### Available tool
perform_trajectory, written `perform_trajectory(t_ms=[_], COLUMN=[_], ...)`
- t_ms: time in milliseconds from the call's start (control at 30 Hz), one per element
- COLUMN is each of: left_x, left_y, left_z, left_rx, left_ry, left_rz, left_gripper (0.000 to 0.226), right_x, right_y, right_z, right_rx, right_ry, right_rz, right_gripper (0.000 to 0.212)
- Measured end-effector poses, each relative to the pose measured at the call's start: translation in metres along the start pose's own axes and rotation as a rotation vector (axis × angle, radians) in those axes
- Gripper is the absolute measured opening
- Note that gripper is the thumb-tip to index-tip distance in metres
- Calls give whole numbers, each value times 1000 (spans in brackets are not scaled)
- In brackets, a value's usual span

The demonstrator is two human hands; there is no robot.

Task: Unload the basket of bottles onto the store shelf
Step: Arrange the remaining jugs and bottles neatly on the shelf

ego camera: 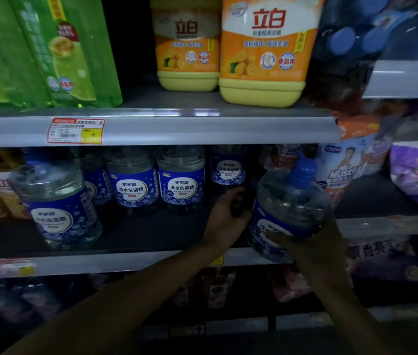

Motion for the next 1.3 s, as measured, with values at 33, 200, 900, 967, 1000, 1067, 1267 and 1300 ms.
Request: perform_trajectory(t_ms=[33, 200, 900, 967, 1000, 1067, 1267, 1300], left_x=[1, -4, -76, -77, -78, -78, -76, -75], left_y=[-6, -26, -28, -21, -18, -15, -8, -6], left_z=[7, 24, 28, 25, 25, 25, 21, 20], left_rx=[40, 84, 174, 167, 160, 148, 115, 109], left_ry=[9, 44, 134, 157, 160, 144, 48, 34], left_rz=[-73, -322, -52, -54, -48, -43, -37, -31], left_gripper=[55, 62, 71, 76, 75, 75, 79, 79], right_x=[1, 6, 68, 70, 72, 75, 83, 84], right_y=[-1, -7, 14, 18, 21, 26, 35, 36], right_z=[-2, -12, -26, -24, -23, -19, -14, -13], right_rx=[-12, -95, -205, -131, -100, -67, 0, 13], right_ry=[-8, -27, -160, -100, -86, -83, -5, 28], right_rz=[-1, -44, -219, -225, -232, -244, -203, -185], right_gripper=[104, 97, 89, 89, 91, 95, 109, 108])
Point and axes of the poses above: each hand's wrist, its own y-axis towards the middle knuckle, its own x-axis out of the palm, z = x × y, the point moved 6 cm from there along y, towards the middle knuckle, and after that the axes turned 3 degrees about -z, right-handed, at the moved point
